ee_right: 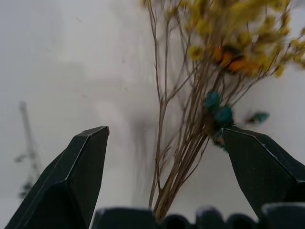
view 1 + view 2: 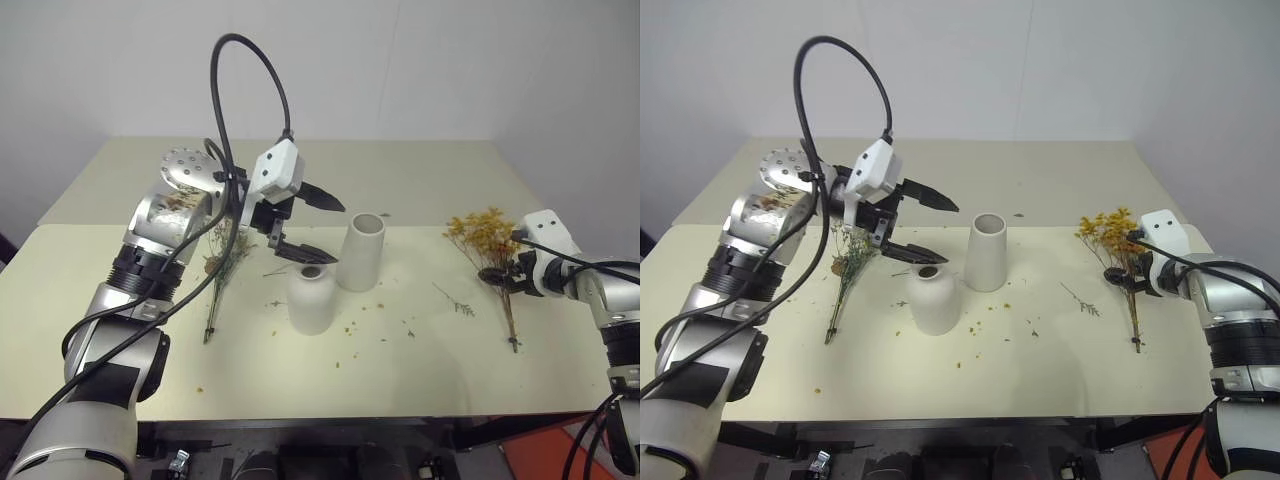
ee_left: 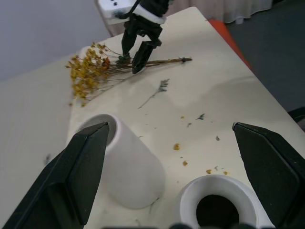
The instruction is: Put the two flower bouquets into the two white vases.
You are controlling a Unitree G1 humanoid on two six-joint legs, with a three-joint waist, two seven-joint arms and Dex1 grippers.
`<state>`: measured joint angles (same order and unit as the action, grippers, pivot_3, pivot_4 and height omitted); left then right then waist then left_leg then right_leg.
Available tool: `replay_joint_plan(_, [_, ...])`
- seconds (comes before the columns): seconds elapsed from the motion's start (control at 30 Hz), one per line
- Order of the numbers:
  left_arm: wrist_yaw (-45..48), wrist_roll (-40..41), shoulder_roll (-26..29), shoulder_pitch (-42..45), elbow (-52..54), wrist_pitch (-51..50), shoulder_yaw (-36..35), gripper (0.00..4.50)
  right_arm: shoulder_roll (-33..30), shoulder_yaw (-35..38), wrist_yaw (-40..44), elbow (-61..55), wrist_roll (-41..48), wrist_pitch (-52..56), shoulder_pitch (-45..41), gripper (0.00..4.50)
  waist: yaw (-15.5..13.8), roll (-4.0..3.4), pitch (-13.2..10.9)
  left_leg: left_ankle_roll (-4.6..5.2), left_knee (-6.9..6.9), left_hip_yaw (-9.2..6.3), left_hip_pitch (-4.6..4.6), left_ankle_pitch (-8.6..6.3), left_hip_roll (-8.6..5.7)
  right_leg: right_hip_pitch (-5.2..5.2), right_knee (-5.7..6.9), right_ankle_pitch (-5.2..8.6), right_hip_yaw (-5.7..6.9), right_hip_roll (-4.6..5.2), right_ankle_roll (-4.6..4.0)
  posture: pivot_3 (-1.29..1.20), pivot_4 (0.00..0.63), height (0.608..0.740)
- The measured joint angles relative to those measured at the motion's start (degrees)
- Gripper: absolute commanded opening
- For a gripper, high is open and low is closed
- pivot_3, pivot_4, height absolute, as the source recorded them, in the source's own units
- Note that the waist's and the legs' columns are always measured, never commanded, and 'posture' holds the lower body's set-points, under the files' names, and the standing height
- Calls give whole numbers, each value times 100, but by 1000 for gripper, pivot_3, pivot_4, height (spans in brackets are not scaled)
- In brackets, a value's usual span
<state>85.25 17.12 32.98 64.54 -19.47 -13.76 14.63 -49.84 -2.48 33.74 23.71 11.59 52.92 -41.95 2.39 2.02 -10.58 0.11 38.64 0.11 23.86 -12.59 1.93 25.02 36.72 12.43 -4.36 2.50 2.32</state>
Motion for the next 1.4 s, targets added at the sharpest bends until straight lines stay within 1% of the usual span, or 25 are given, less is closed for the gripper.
replay_joint_plan(0.07, [18, -19, -28, 1, -8, 5, -2, 4500, 21, -85, -6, 176, -124, -4, -10, 4408, 2, -1, 0, 0, 0, 0, 4, 0, 1, 5, 1, -13, -1, -1, -22, 0, 150, 740])
replay_joint_plan(0.27, [29, -51, -47, -1, 42, 2, -9, 4500, 78, -90, 95, 523, -243, -54, -96, 4408, 23, -1, -1, 0, 2, 0, 4, 0, 0, 7, 4, -14, -2, -2, -20, 0, 150, 740])
replay_joint_plan(0.4, [-9, -51, -41, -11, 139, 1, -31, 4500, 168, -98, 144, 921, -357, -266, -365, 4408, 28, -2, -1, 1, 6, 0, 2, 0, 0, 7, 7, -15, -3, -2, -16, 0, 150, 740])
replay_joint_plan(0.43, [-24, -51, -34, -23, 156, 1, -47, 4500, 202, -103, 188, 1075, -373, -323, -465, 4022, 31, -2, -1, 0, 7, 0, 1, 0, 0, 7, 8, -16, -4, -3, -16, 0, 150, 740])
replay_joint_plan(0.5, [-42, -50, -25, -50, 205, 1, -87, 4500, 285, -107, 281, 1423, -422, -493, -695, 3564, 40, -2, -1, 0, 7, 0, 0, 0, 0, 6, 8, -16, -5, -3, -15, 0, 150, 740])
replay_joint_plan(0.6, [-74, -50, 2, -114, 304, -10, -117, 4500, 353, -159, 386, 1851, -583, -747, -920, 2458, 33, -3, -1, 0, 6, 0, 0, 0, 0, 6, 7, -17, -5, -2, -17, 0, 150, 740])
replay_joint_plan(0.67, [-96, -53, 55, -193, 330, -25, -136, 4500, 354, -198, 510, 1979, -660, -824, -951, 1779, 30, -3, -2, 1, 6, 0, 2, 0, 0, 6, 6, -19, -5, -2, -20, 0, 150, 740])
replay_joint_plan(0.77, [-141, -53, 118, -249, 343, -39, -164, 4500, 373, -234, 622, 2110, -763, -856, -954, 636, 27, -4, -2, 0, 6, 0, 4, 0, -1, 6, 5, -21, -5, -1, -22, 0, 150, 740])
replay_joint_plan(0.83, [-152, -53, 146, -259, 381, -37, -212, 4500, 385, -234, 646, 2131, -813, -862, -954, 9, 26, -4, -2, 0, 6, 0, 3, 0, -1, 6, 6, -21, -5, -1, -23, 0, 150, 740])
replay_joint_plan(0.97, [-258, -68, 235, -348, 406, -16, -277, 4500, 385, -173, 580, 2009, -847, -858, -929, 9, 36, -5, -3, 0, 6, 0, -1, 0, 0, 6, 12, -21, -6, -2, -23, 0, 150, 740])
replay_joint_plan(1.07, [-415, -106, 354, -457, 412, -17, -446, 4500, 383, 188, 316, 1177, -787, -804, -655, 9, 41, -9, -5, 0, 7, -1, 0, 0, 0, 13, 21, -21, -8, -4, -23, 0, 150, 740])
replay_joint_plan(1.13, [-548, -90, 520, -496, 419, -42, -684, 4500, 398, 620, 34, 309, -669, -747, -382, 9, 40, -13, -7, 0, 6, -1, 1, 0, 0, 17, 27, -20, -8, -4, -23, 0, 150, 740])
replay_joint_plan(1.2, [-616, 82, 780, -674, 516, -144, -1062, 4500, 654, 1348, -345, -803, -385, -662, -172, 9, 64, -17, -10, 1, 3, -2, 0, 0, 2, 19, 31, -20, -10, -5, -22, 0, 150, 740])
replay_joint_plan(1.27, [-617, 270, 954, -930, 615, -239, -1380, 4500, 1027, 1974, -682, -1835, -42, -632, -155, 9, 84, -19, -11, 0, 1, -6, -1, 0, 3, 19, 34, -20, -7, -5, -22, 0, 150, 740])
replay_joint_plan(1.33, [-603, 438, 1089, -1217, 755, -355, -1583, 4500, 1338, 2354, -914, -2676, 228, -730, -148, 9, 60, -19, -11, 0, 7, -11, 0, 0, 4, 14, 34, -20, 1, -5, -22, 0, 150, 740])
replay_joint_plan(1.4, [-620, 499, 1349, -1534, 839, -468, -1696, 4500, 1826, 2630, -1154, -3332, 572, -850, -173, 9, 47, -19, -10, 0, 14, -11, -1, 0, 4, 10, 33, -20, 3, -4, -21, 0, 150, 740])
